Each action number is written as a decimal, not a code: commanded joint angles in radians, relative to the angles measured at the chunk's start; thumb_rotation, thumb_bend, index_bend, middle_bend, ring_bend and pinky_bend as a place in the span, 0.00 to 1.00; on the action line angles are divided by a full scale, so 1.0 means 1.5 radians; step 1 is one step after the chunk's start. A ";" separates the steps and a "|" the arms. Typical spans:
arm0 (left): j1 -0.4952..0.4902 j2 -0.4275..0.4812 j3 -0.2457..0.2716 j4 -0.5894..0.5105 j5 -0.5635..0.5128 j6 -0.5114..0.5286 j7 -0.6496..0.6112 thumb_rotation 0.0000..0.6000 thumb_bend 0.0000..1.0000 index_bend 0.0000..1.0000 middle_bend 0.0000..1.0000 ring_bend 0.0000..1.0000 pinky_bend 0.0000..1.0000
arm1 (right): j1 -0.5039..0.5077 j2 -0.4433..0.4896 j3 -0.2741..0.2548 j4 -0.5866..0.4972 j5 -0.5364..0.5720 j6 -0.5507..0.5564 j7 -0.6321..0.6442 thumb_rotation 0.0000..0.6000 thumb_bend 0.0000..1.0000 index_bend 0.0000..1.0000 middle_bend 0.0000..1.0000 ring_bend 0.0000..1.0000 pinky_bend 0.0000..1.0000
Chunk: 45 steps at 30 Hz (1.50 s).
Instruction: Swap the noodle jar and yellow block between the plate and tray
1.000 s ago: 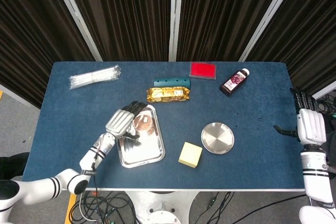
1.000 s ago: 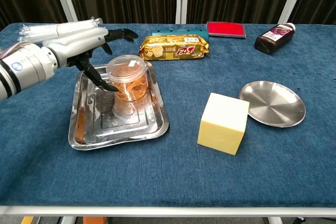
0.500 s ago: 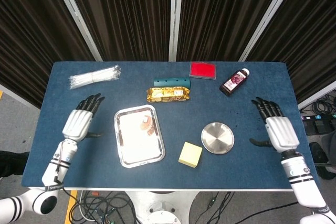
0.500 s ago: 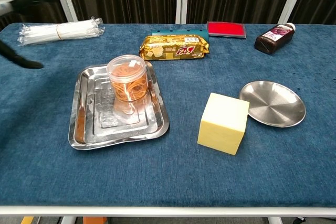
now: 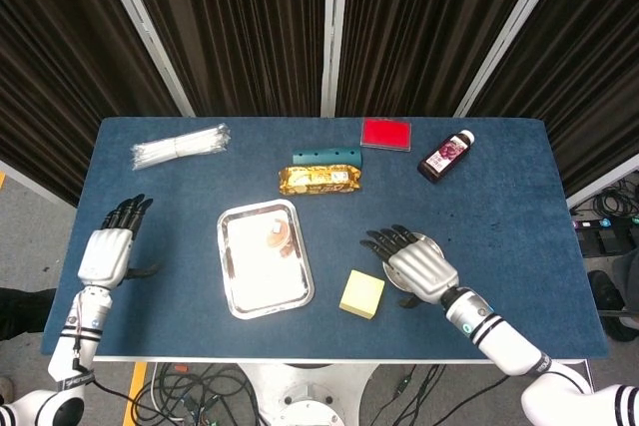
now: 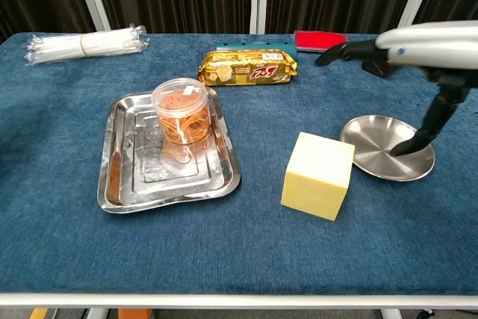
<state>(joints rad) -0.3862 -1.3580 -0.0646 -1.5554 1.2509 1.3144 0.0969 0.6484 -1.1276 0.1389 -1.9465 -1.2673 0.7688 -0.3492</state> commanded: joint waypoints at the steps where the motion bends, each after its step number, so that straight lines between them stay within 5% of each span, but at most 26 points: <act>1: 0.004 0.005 -0.001 0.000 0.005 0.000 -0.004 1.00 0.00 0.04 0.01 0.00 0.13 | 0.034 -0.010 -0.008 -0.005 0.037 -0.036 -0.031 1.00 0.00 0.00 0.00 0.00 0.00; 13: 0.023 0.007 -0.010 0.010 0.018 0.001 -0.024 1.00 0.00 0.04 0.01 0.00 0.13 | 0.118 -0.068 -0.051 0.016 0.157 -0.065 -0.104 1.00 0.00 0.00 0.00 0.00 0.00; 22: 0.037 0.002 -0.016 0.022 0.018 0.003 -0.031 1.00 0.00 0.04 0.01 0.00 0.13 | 0.151 -0.113 -0.078 0.043 0.205 -0.026 -0.150 1.00 0.13 0.01 0.05 0.00 0.05; 31: 0.044 0.003 -0.024 0.021 0.024 0.006 -0.033 1.00 0.00 0.05 0.01 0.00 0.13 | 0.158 -0.126 -0.089 0.045 0.209 0.008 -0.153 1.00 0.23 0.36 0.33 0.24 0.36; 39: 0.051 0.010 -0.027 0.013 0.032 0.013 -0.025 1.00 0.00 0.05 0.01 0.00 0.13 | 0.127 -0.056 -0.064 0.005 0.172 0.082 -0.104 1.00 0.24 0.40 0.37 0.27 0.38; 45: 0.059 0.011 -0.028 0.012 0.038 0.018 -0.030 1.00 0.00 0.05 0.01 0.00 0.13 | 0.096 -0.024 -0.080 0.028 0.203 0.104 -0.081 1.00 0.23 0.40 0.37 0.27 0.37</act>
<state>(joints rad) -0.2996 -1.3416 -0.1065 -1.5387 1.3057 1.3400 0.0528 0.8045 -1.1697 0.0278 -1.9222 -0.9770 0.9199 -0.4781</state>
